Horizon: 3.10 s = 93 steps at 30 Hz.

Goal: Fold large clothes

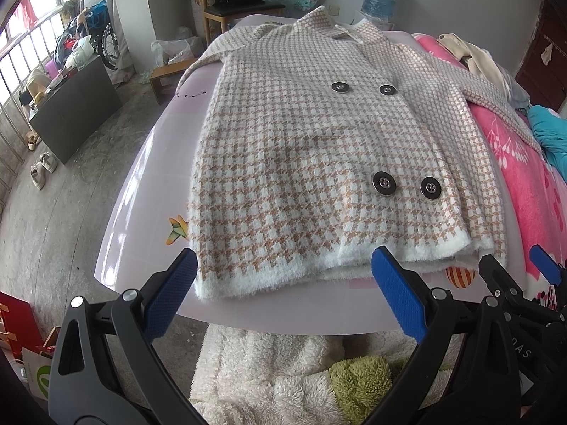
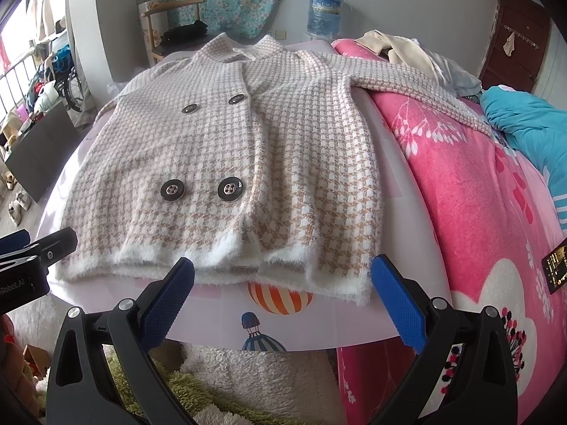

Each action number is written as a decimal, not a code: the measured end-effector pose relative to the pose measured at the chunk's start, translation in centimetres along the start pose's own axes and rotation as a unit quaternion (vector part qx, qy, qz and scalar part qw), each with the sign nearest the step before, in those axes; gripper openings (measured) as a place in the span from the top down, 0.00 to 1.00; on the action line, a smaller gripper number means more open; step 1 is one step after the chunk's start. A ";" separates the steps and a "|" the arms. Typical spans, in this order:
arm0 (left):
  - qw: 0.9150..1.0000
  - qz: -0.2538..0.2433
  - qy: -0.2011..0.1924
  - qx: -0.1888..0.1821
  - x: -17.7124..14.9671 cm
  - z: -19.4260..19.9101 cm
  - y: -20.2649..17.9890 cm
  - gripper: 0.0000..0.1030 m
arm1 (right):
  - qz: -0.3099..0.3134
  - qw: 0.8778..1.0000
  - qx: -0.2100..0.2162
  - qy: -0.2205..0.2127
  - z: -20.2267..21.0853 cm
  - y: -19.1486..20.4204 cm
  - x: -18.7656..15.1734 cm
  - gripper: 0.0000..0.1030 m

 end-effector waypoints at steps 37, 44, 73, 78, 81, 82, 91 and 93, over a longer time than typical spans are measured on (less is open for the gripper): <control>0.993 -0.043 -0.059 -0.091 3.1 -2.5 -0.2 0.08 | -0.026 0.999 -0.007 -0.038 -1.7 -2.8 2.0 0.06; 0.992 -0.017 -0.039 -0.117 3.2 -4.1 0.6 0.08 | -0.033 0.998 0.010 -0.046 -2.3 -5.3 2.4 0.06; 0.999 0.020 -0.001 -0.046 2.4 -9.1 8.0 0.55 | -0.123 0.981 0.131 0.074 -9.3 -8.6 0.6 0.54; 0.999 0.003 -0.017 -0.027 2.9 -9.3 7.4 0.72 | -0.099 0.988 0.105 0.058 -10.6 -7.9 1.4 0.77; 0.999 -0.011 -0.024 -0.025 3.2 -9.0 7.0 0.91 | -0.069 0.993 0.084 0.052 -10.0 -7.4 2.0 0.88; 0.999 -0.019 -0.028 -0.025 3.4 -8.5 6.9 0.91 | -0.060 0.994 0.079 0.042 -9.3 -7.4 2.4 0.91; 0.990 -0.071 -0.116 -0.038 5.2 -0.7 6.0 0.94 | -0.035 0.997 0.064 -0.029 -2.5 -9.0 6.1 0.94; 0.989 -0.074 -0.121 -0.046 5.1 0.5 6.0 0.94 | -0.028 0.997 0.065 -0.038 -1.3 -8.9 6.1 0.94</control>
Point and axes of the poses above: each gripper's, at about its wrist camera, not at the fingertips, and z roughly against the way its jaws point, y to its left, x to its top, the point moved 7 cm from there along -z, roughly the way its jaws point, and after that the axes turned 2 degrees about -x, right-handed, at the moved point
